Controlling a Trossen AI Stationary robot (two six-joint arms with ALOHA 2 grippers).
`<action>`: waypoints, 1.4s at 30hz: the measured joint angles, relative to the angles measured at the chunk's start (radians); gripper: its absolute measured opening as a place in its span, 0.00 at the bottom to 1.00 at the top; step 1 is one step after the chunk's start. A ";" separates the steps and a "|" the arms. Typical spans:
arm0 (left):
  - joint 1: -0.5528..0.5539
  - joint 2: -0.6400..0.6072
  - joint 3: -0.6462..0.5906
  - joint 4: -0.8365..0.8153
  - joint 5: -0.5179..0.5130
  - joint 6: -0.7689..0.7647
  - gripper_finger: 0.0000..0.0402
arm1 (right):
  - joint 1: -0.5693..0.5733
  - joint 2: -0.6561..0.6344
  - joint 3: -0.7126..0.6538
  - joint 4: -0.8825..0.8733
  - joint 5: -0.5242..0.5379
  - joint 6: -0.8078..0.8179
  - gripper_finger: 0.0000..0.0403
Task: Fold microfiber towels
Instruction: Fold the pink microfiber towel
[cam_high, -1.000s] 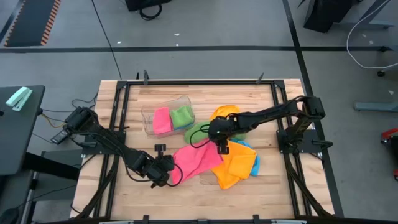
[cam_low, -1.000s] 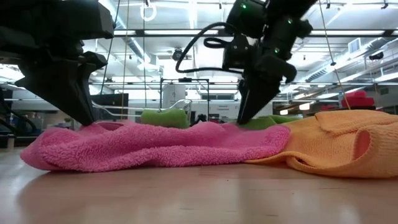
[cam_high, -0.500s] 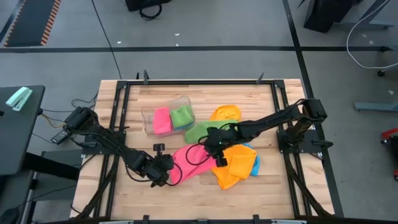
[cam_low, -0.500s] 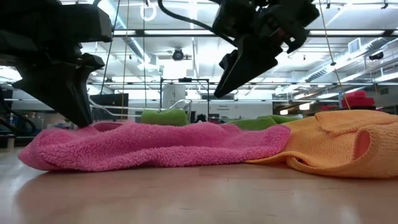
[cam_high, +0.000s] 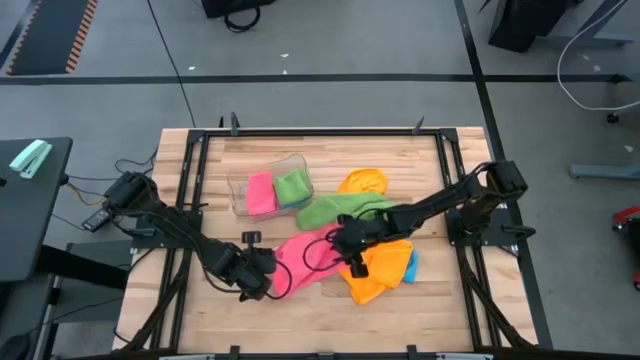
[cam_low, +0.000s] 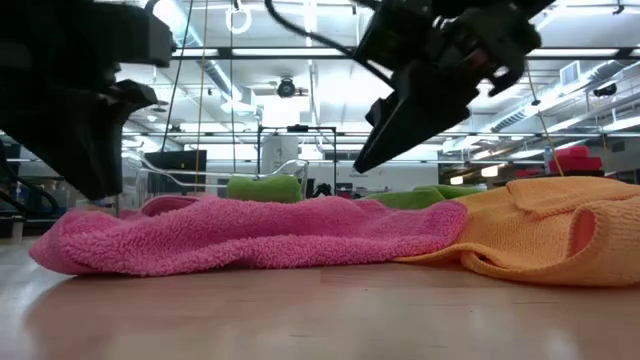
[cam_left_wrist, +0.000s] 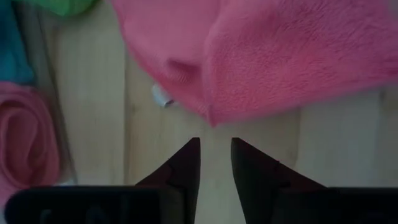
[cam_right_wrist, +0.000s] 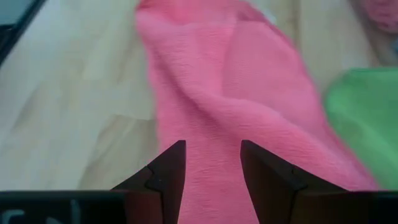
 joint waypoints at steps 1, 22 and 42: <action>0.000 0.004 -0.002 0.001 -0.001 -0.001 0.24 | 0.010 0.000 0.000 0.004 0.000 -0.005 0.40; 0.098 0.002 -0.237 0.369 0.134 -0.056 0.48 | 0.064 0.000 0.000 0.006 0.034 -0.003 0.40; 0.119 0.011 -0.238 0.479 0.137 -0.026 0.09 | 0.064 0.001 0.000 -0.003 0.034 0.004 0.33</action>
